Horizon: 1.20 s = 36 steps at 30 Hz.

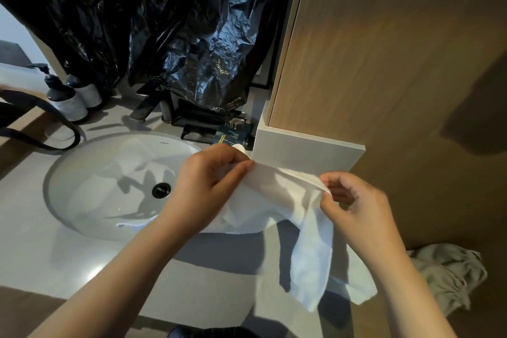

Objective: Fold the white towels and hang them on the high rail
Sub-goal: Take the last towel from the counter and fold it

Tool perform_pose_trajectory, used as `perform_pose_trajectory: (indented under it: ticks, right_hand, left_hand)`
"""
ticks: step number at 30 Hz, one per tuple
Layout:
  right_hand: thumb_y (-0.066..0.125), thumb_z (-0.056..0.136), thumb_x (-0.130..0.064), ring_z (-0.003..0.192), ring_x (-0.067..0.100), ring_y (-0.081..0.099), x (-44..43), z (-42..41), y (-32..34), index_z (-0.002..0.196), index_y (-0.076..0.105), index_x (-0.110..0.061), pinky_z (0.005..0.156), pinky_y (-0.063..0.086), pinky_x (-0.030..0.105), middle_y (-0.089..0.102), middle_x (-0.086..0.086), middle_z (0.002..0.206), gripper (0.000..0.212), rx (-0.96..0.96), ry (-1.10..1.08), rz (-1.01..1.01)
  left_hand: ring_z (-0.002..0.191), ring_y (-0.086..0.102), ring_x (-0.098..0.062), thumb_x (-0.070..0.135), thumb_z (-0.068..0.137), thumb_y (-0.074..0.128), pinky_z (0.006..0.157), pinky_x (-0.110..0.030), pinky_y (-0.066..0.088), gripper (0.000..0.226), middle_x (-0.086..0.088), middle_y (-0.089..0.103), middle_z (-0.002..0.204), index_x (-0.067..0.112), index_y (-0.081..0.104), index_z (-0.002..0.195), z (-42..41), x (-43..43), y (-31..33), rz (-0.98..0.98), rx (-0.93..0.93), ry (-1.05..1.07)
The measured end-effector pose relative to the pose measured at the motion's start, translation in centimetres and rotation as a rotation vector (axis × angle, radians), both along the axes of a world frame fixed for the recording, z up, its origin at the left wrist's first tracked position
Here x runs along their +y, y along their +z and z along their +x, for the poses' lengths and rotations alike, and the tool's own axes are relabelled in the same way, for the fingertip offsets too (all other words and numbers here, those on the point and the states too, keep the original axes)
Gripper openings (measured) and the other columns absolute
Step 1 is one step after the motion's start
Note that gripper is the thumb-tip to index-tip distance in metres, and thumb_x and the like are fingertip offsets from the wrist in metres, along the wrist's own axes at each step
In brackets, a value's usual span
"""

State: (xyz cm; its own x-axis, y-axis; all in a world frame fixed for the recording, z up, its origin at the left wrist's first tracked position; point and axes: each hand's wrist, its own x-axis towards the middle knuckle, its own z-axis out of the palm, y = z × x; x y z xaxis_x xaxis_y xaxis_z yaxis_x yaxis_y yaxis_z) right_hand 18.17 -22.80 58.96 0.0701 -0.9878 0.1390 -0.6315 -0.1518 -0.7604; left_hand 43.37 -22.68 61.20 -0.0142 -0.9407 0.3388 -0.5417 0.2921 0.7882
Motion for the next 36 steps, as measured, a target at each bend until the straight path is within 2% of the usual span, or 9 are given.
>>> perform_pose_trajectory:
  ticks: [6,13,19,23,27,29,31,33,36]
  right_hand:
    - [0.068,0.088,-0.007,0.073,0.001,0.063,0.1,-1.8,-0.8,0.090,0.070,-0.031,0.063,0.046,0.007,0.070,-0.013,0.078,0.024,-0.027,-0.063,0.037]
    - [0.070,0.084,-0.005,0.073,0.009,0.064,1.3,1.6,-1.9,0.087,0.070,-0.036,0.065,0.051,0.012,0.070,-0.009,0.081,0.032,-0.119,0.136,0.158]
    - [0.074,0.082,-0.033,0.092,-0.001,0.067,0.6,4.2,-3.7,0.101,0.067,-0.040,0.082,0.053,0.015,0.071,-0.020,0.098,0.021,-0.144,0.080,0.263]
    - [0.071,0.086,-0.038,0.104,0.008,0.063,-0.6,6.3,-4.6,0.122,0.063,-0.025,0.095,0.050,0.022,0.065,-0.011,0.115,0.039,-0.197,-0.052,0.227]
    - [0.055,0.073,-0.060,0.092,0.009,0.061,-2.0,8.1,-4.3,0.113,0.064,-0.022,0.100,0.043,0.022,0.064,-0.010,0.108,0.057,-0.178,-0.132,0.254]
    - [0.060,0.078,-0.056,0.088,0.011,0.063,-2.2,8.9,-4.4,0.105,0.070,-0.016,0.097,0.049,0.026,0.068,-0.007,0.101,0.048,-0.169,-0.195,0.135]
    - [0.068,0.089,-0.035,0.091,0.018,0.066,-2.3,9.2,-4.8,0.109,0.072,-0.010,0.093,0.052,0.029,0.072,0.002,0.104,0.032,-0.110,-0.223,0.060]
    - [0.068,0.091,-0.016,0.083,0.019,0.065,-2.4,8.6,-5.1,0.105,0.072,-0.007,0.082,0.054,0.027,0.073,0.007,0.099,0.018,-0.083,-0.191,0.007]
    - [0.067,0.088,-0.019,0.079,0.019,0.065,-2.2,6.7,-5.5,0.096,0.071,-0.009,0.077,0.056,0.031,0.072,0.005,0.091,0.013,-0.124,-0.113,0.099]
  left_hand:
    - [0.063,0.053,0.007,0.024,0.090,0.066,0.059,-0.006,0.036,0.012,0.019,0.060,0.065,0.024,0.069,0.079,1.3,-0.5,-0.2,0.035,0.043,0.119]
    - [0.069,0.057,-0.002,0.026,0.090,0.066,0.057,-0.011,0.039,0.017,0.004,0.065,0.069,0.016,0.071,0.078,-0.4,-1.3,-0.9,0.067,0.053,0.150]
    - [0.069,0.060,-0.001,0.026,0.090,0.065,0.059,-0.010,0.042,0.015,0.009,0.068,0.072,0.019,0.074,0.080,-2.2,-2.2,-0.6,0.140,0.170,0.113]
    - [0.065,0.057,0.007,0.023,0.091,0.065,0.059,-0.007,0.041,0.014,0.021,0.066,0.067,0.022,0.073,0.079,-2.5,-2.2,-0.3,0.142,0.213,0.066]
    - [0.061,0.056,0.006,0.021,0.090,0.065,0.056,-0.007,0.041,0.013,0.019,0.065,0.064,0.018,0.073,0.080,-1.9,-2.0,-0.2,0.152,0.290,0.055]
    - [0.059,0.054,0.005,0.019,0.090,0.065,0.056,-0.007,0.040,0.013,0.019,0.064,0.063,0.016,0.073,0.081,-1.6,-1.9,-0.2,0.156,0.314,0.056]
    - [0.060,0.055,0.004,0.020,0.091,0.065,0.056,-0.008,0.041,0.013,0.014,0.066,0.064,0.017,0.074,0.081,-1.3,-1.8,-0.3,0.152,0.300,0.064]
    - [0.058,0.054,0.002,0.021,0.091,0.065,0.056,-0.009,0.041,0.014,0.010,0.065,0.063,0.019,0.073,0.079,-0.9,-1.9,-0.4,0.149,0.299,0.089]
    - [0.053,0.052,0.002,0.024,0.091,0.065,0.053,-0.010,0.041,0.016,0.012,0.064,0.059,0.023,0.072,0.077,0.1,-2.5,-0.7,0.162,0.354,0.151]
